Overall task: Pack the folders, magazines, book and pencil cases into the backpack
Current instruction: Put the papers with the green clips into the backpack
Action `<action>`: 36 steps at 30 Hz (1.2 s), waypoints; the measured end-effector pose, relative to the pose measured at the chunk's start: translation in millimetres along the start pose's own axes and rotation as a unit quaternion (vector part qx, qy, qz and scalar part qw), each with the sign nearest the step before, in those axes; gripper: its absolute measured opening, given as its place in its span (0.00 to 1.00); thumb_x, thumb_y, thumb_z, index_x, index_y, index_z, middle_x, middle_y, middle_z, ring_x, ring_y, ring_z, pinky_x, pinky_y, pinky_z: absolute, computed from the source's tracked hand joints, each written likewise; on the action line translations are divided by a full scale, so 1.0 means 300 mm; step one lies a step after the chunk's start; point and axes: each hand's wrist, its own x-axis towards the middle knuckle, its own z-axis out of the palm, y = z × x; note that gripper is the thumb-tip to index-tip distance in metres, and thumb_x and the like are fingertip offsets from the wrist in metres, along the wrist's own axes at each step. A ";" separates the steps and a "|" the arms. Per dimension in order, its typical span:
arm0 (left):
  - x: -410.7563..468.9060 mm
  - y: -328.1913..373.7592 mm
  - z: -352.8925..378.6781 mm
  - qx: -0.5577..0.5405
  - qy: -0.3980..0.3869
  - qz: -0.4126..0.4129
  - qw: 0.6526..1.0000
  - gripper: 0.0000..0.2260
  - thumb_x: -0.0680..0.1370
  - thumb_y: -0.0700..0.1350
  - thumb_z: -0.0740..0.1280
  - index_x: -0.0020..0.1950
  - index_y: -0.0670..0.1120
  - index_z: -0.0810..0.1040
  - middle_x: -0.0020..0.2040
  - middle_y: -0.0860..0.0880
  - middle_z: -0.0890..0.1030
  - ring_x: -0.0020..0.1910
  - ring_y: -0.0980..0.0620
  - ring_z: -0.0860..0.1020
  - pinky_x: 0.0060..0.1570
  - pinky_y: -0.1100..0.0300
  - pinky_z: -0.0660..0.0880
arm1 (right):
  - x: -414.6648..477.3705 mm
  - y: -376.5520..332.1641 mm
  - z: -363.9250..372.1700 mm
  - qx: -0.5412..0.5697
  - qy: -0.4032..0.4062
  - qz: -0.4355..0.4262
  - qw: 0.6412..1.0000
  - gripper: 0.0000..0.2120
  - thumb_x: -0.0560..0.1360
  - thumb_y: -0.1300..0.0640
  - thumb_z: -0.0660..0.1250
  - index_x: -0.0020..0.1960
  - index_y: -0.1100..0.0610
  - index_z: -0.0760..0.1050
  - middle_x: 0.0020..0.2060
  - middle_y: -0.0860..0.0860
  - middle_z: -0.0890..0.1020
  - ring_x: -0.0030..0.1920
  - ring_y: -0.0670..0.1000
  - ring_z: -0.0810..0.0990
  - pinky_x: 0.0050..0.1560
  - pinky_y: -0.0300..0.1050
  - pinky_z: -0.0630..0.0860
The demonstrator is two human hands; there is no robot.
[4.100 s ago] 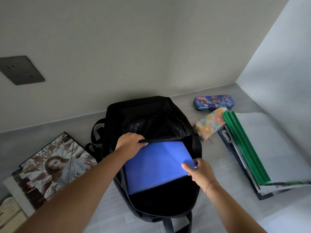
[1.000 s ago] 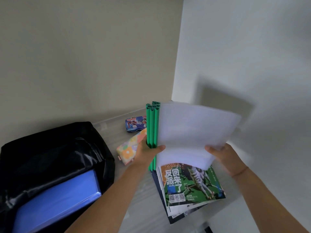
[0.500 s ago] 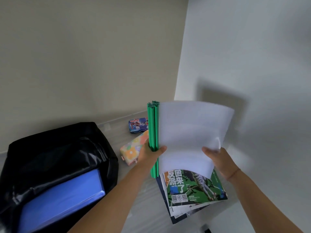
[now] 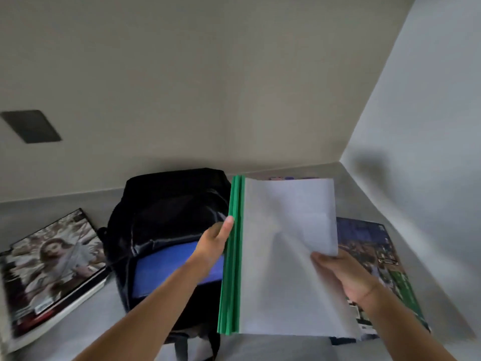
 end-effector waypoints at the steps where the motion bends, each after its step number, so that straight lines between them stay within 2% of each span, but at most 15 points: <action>1: -0.005 -0.033 -0.067 -0.013 0.029 0.013 0.999 0.32 0.65 0.74 0.62 0.47 0.47 0.80 0.45 0.46 0.83 0.47 0.47 0.81 0.53 0.51 0.77 | -0.001 0.033 0.040 0.002 -0.008 0.023 1.000 0.27 0.57 0.58 0.79 0.51 0.70 0.79 0.44 0.65 0.84 0.38 0.59 0.84 0.41 0.51 0.83; 3: -0.014 -0.094 -0.214 0.085 0.121 0.079 0.986 0.19 0.71 0.62 0.68 0.49 0.47 0.78 0.47 0.50 0.81 0.50 0.49 0.79 0.50 0.57 0.74 | -0.010 0.098 0.113 -0.013 -0.029 0.055 0.998 0.24 0.56 0.59 0.79 0.48 0.70 0.80 0.38 0.63 0.85 0.33 0.56 0.85 0.35 0.47 0.83; 4: -0.006 -0.134 -0.288 0.191 0.180 0.111 0.959 0.15 0.72 0.54 0.71 0.53 0.47 0.77 0.52 0.51 0.79 0.55 0.49 0.76 0.53 0.57 0.72 | -0.018 0.129 0.147 -0.028 -0.036 0.068 0.997 0.20 0.58 0.60 0.78 0.46 0.70 0.80 0.36 0.63 0.85 0.31 0.56 0.84 0.33 0.45 0.82; 5: 0.004 -0.171 -0.356 0.297 0.215 0.141 0.920 0.17 0.71 0.49 0.73 0.58 0.47 0.76 0.57 0.50 0.77 0.60 0.48 0.73 0.59 0.55 0.69 | -0.029 0.156 0.180 -0.041 -0.040 0.082 0.995 0.14 0.62 0.63 0.76 0.45 0.70 0.80 0.34 0.62 0.85 0.29 0.54 0.84 0.31 0.43 0.81; 7: 0.040 -0.247 -0.465 0.450 0.190 0.165 0.857 0.27 0.69 0.48 0.75 0.66 0.48 0.72 0.67 0.49 0.72 0.69 0.47 0.67 0.69 0.50 0.59 | -0.054 0.212 0.236 -0.054 -0.036 0.106 0.992 0.05 0.70 0.67 0.69 0.44 0.69 0.80 0.33 0.61 0.85 0.28 0.54 0.83 0.30 0.40 0.79; 10: 0.099 -0.319 -0.541 0.579 0.094 0.163 0.794 0.33 0.69 0.51 0.73 0.71 0.48 0.67 0.72 0.49 0.68 0.74 0.49 0.61 0.73 0.51 0.50 | -0.089 0.275 0.289 -0.069 -0.041 0.131 0.988 0.06 0.72 0.66 0.68 0.45 0.68 0.82 0.38 0.63 0.85 0.32 0.55 0.84 0.35 0.42 0.80; 14: 0.177 -0.327 -0.555 0.649 0.060 0.217 0.727 0.29 0.67 0.52 0.74 0.66 0.47 0.73 0.64 0.48 0.77 0.66 0.49 0.72 0.70 0.45 0.59 | -0.143 0.313 0.336 -0.043 -0.035 0.154 0.987 0.07 0.73 0.67 0.66 0.43 0.68 0.83 0.39 0.65 0.85 0.34 0.57 0.85 0.35 0.43 0.80; 16: 0.204 -0.312 -0.552 0.645 0.044 0.238 0.724 0.24 0.69 0.51 0.72 0.64 0.48 0.76 0.61 0.48 0.79 0.63 0.48 0.75 0.69 0.49 0.60 | -0.171 0.328 0.349 -0.019 -0.030 0.163 0.986 0.07 0.73 0.68 0.66 0.46 0.69 0.82 0.43 0.66 0.84 0.37 0.58 0.85 0.37 0.44 0.81; 19: 0.230 -0.271 -0.563 0.584 0.041 0.220 0.781 0.14 0.75 0.52 0.66 0.58 0.50 0.79 0.54 0.48 0.82 0.57 0.45 0.77 0.61 0.55 0.68 | -0.203 0.347 0.366 -0.014 -0.034 0.160 0.986 0.07 0.72 0.69 0.66 0.48 0.69 0.81 0.43 0.65 0.84 0.37 0.58 0.85 0.38 0.44 0.81; 22: 0.229 -0.209 -0.580 0.489 0.070 0.195 0.847 0.13 0.76 0.53 0.65 0.55 0.48 0.81 0.51 0.44 0.83 0.52 0.42 0.79 0.51 0.53 0.75 | -0.219 0.347 0.401 -0.035 -0.033 0.150 0.988 0.05 0.73 0.68 0.68 0.43 0.66 0.83 0.37 0.61 0.85 0.33 0.54 0.84 0.33 0.40 0.78; 24: 0.233 -0.176 -0.584 0.469 0.069 0.189 0.860 0.13 0.76 0.53 0.65 0.55 0.47 0.81 0.51 0.43 0.83 0.52 0.42 0.79 0.51 0.53 0.76 | -0.212 0.332 0.436 -0.047 -0.045 0.146 0.987 0.04 0.70 0.64 0.72 0.43 0.64 0.83 0.37 0.60 0.84 0.33 0.54 0.82 0.35 0.40 0.77; 28: 0.223 -0.166 -0.583 0.507 -0.027 0.157 0.847 0.15 0.73 0.57 0.69 0.55 0.52 0.78 0.54 0.50 0.81 0.53 0.47 0.77 0.54 0.55 0.72 | -0.181 0.307 0.504 -0.062 -0.057 0.151 0.985 0.14 0.67 0.62 0.74 0.51 0.66 0.82 0.46 0.63 0.83 0.42 0.58 0.82 0.47 0.48 0.78; 31: 0.218 -0.204 -0.559 0.584 -0.057 0.180 0.790 0.22 0.71 0.61 0.68 0.61 0.54 0.72 0.59 0.54 0.77 0.59 0.51 0.74 0.61 0.54 0.65 | -0.177 0.301 0.527 -0.048 -0.065 0.140 0.987 0.16 0.71 0.64 0.70 0.58 0.66 0.78 0.52 0.62 0.83 0.46 0.56 0.83 0.49 0.46 0.79; 34: 0.221 -0.212 -0.526 0.643 -0.031 0.212 0.735 0.22 0.72 0.60 0.66 0.64 0.55 0.69 0.59 0.54 0.76 0.60 0.52 0.73 0.62 0.53 0.62 | -0.187 0.313 0.514 -0.033 -0.057 0.114 0.991 0.13 0.75 0.64 0.65 0.59 0.64 0.77 0.54 0.62 0.82 0.54 0.61 0.81 0.55 0.52 0.77; 36: 0.224 -0.211 -0.502 0.683 -0.023 0.226 0.695 0.22 0.73 0.59 0.65 0.64 0.54 0.69 0.58 0.54 0.76 0.58 0.51 0.74 0.62 0.52 0.61 | -0.193 0.322 0.498 -0.021 -0.046 0.087 0.995 0.12 0.76 0.66 0.64 0.59 0.63 0.77 0.54 0.62 0.82 0.55 0.62 0.80 0.54 0.52 0.77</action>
